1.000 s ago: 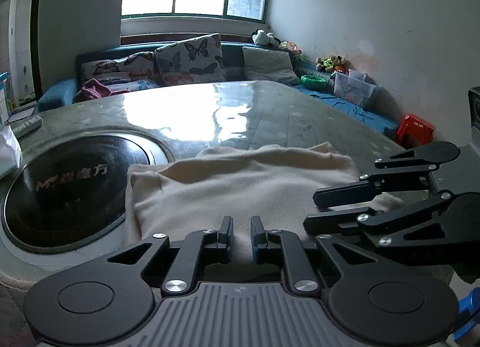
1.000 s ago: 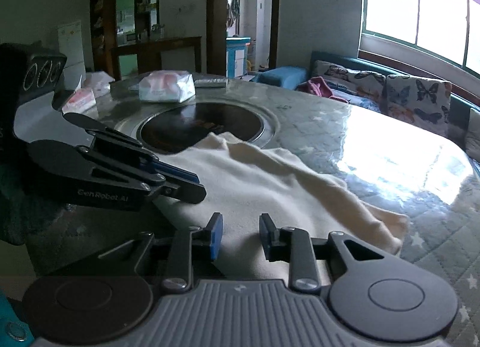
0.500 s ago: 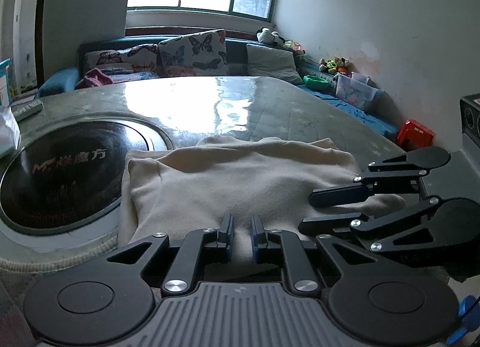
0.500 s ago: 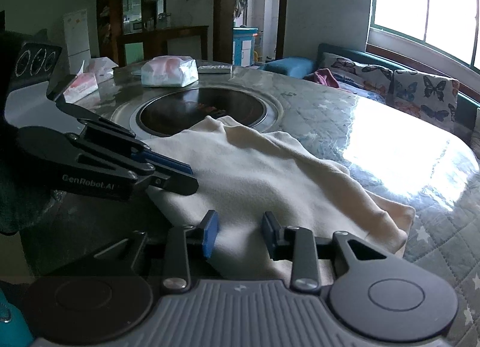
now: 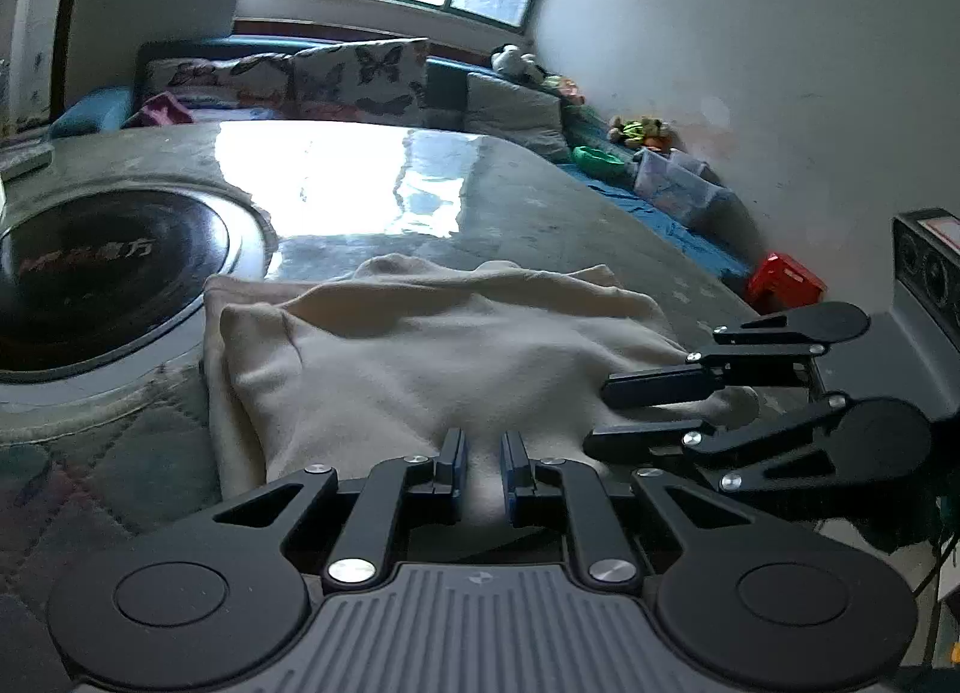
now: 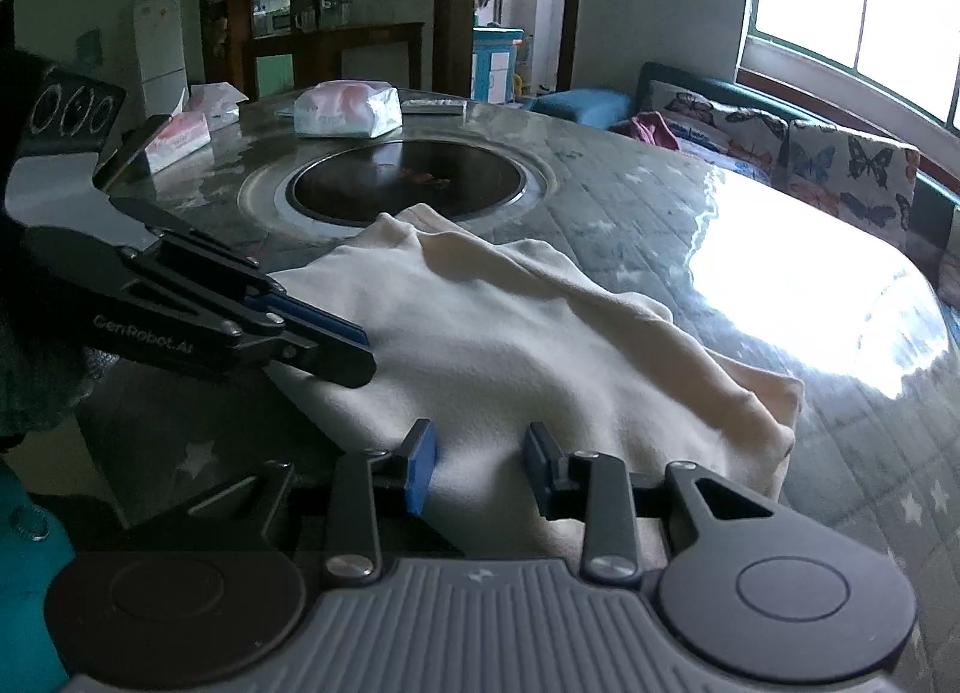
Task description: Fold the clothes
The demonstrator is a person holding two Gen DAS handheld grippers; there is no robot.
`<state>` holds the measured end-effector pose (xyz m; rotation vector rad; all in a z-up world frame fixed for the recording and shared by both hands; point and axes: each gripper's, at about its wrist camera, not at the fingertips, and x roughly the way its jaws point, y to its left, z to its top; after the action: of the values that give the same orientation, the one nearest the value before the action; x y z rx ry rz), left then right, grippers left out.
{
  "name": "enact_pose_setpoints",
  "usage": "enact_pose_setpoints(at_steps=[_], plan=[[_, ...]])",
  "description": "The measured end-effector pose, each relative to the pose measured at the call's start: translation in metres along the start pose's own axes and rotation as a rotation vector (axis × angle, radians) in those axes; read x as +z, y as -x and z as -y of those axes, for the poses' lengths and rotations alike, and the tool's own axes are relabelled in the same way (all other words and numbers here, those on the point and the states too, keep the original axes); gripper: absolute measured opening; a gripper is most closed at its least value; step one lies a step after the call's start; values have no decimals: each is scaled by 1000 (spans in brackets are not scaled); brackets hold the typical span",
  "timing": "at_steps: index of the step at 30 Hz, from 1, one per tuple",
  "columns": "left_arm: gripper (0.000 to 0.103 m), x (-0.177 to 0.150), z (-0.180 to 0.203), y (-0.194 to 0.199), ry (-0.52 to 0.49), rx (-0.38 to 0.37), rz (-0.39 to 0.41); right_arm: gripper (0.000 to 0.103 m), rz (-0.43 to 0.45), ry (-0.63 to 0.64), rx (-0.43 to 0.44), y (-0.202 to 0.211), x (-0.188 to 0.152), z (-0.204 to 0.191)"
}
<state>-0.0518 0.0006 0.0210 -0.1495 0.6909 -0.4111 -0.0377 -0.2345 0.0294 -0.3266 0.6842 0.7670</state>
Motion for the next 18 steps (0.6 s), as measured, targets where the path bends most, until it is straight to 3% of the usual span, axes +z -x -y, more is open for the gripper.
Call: enact_pose_setpoints(at_steps=[4,10,18], plan=[[15,5,-2,7,-7,-11,3,32,5,-14,-5,4,1,0],[15,9,-13,19,8,35,29,32,65,-63,-8,9,13,7],[15,5,-23,15,50,56,12,31,56,-105,-2,-18,19,13]])
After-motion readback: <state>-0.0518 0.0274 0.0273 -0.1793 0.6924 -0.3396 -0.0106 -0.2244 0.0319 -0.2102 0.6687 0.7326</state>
